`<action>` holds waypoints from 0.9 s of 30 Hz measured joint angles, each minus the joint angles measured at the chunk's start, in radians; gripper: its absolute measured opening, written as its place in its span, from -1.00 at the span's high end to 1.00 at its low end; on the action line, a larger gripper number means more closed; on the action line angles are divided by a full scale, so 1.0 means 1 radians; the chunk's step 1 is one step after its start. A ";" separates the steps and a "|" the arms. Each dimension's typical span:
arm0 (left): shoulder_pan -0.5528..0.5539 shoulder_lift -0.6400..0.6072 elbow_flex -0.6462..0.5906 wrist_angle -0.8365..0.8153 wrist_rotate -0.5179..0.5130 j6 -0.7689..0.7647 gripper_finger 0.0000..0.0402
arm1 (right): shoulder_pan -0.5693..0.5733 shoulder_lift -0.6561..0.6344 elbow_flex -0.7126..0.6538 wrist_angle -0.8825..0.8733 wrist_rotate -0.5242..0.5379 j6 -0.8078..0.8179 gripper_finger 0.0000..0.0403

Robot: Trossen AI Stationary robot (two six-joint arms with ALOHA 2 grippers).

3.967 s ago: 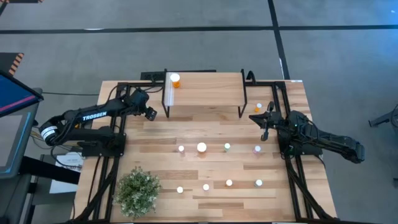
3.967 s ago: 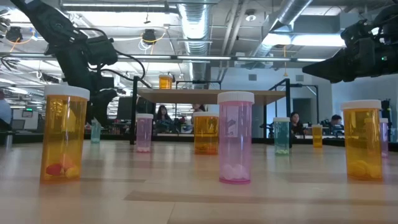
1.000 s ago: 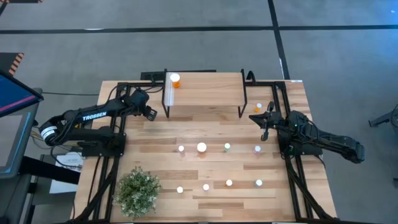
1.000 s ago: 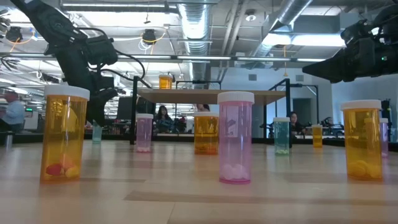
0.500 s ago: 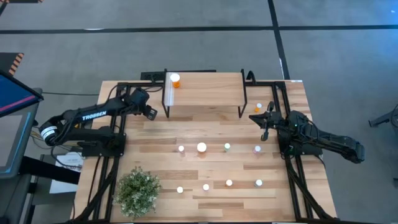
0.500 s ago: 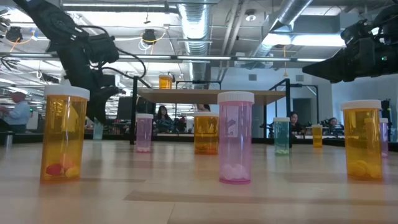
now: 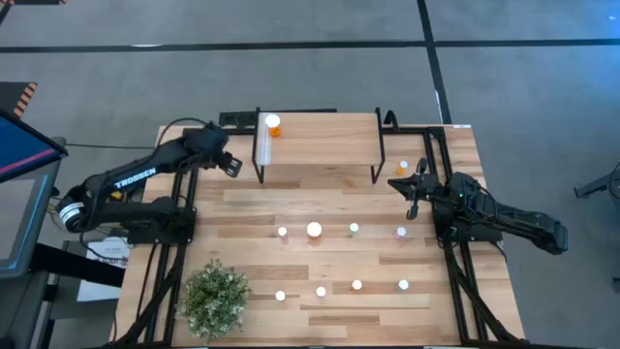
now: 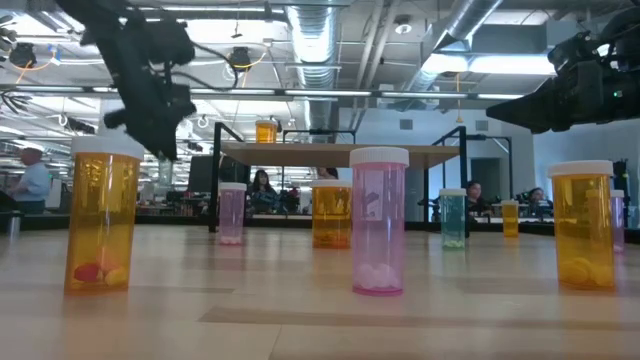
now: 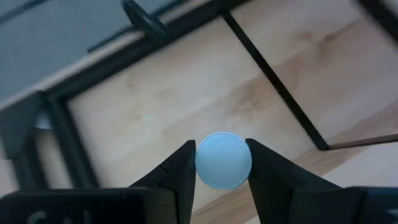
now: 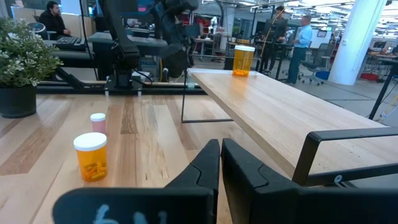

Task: Pick and place medicine bottles onto shelf by color
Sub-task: Put the blue pill bottle on the shelf

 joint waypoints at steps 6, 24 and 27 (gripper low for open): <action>-0.016 -0.110 0.109 -0.076 0.013 -0.001 0.44 | 0.000 0.000 0.000 0.000 0.000 0.000 0.79; -0.278 0.114 0.473 -0.066 0.094 0.018 0.44 | 0.000 0.000 0.000 0.000 0.000 0.000 0.79; -0.288 0.198 0.513 -0.064 0.096 0.032 0.44 | 0.000 0.000 0.000 0.000 0.000 0.000 0.79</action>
